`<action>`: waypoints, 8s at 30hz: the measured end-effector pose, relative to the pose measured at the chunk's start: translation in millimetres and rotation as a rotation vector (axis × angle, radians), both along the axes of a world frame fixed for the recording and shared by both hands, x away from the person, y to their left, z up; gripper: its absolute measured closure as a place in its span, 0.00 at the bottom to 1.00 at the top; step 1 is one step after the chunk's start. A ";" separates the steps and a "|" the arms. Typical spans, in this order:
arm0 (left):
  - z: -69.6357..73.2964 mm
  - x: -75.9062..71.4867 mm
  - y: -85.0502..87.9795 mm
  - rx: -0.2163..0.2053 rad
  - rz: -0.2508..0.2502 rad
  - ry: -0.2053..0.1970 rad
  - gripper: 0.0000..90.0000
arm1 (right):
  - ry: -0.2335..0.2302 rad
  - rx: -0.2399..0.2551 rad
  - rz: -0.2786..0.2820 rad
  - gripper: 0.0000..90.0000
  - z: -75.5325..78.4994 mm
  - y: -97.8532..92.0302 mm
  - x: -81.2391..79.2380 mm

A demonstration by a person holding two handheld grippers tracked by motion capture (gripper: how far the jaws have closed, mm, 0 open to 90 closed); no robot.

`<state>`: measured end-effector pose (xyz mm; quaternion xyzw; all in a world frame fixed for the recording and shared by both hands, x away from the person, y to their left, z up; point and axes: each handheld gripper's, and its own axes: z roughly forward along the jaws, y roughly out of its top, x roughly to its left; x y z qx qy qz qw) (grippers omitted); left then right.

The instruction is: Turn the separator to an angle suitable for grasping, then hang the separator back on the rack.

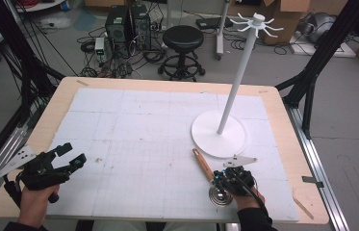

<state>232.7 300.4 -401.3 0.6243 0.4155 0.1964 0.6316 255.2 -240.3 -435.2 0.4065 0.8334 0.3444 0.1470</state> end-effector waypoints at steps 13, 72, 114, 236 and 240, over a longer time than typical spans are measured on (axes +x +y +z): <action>0.3 0.1 -2.2 0.002 -0.032 -0.006 0.21 | -0.267 0.168 -0.218 0.23 48.5 -45.3 -36.2; -1.0 1.7 -3.3 0.019 -0.082 -0.027 0.18 | -0.227 0.167 -0.141 0.17 33.6 26.7 -10.3; -0.6 1.5 -6.0 0.026 -0.102 -0.029 0.18 | 0.055 -0.088 -0.158 0.74 2.0 62.0 37.5; 112.2 -1.9 -147.3 -0.049 -0.648 -0.185 0.78 | -0.268 0.626 0.499 0.32 80.1 122.6 -39.9; 115.4 -7.2 -154.5 -0.005 -0.573 -0.203 0.78 | -0.329 0.557 0.451 0.39 81.4 134.9 -46.1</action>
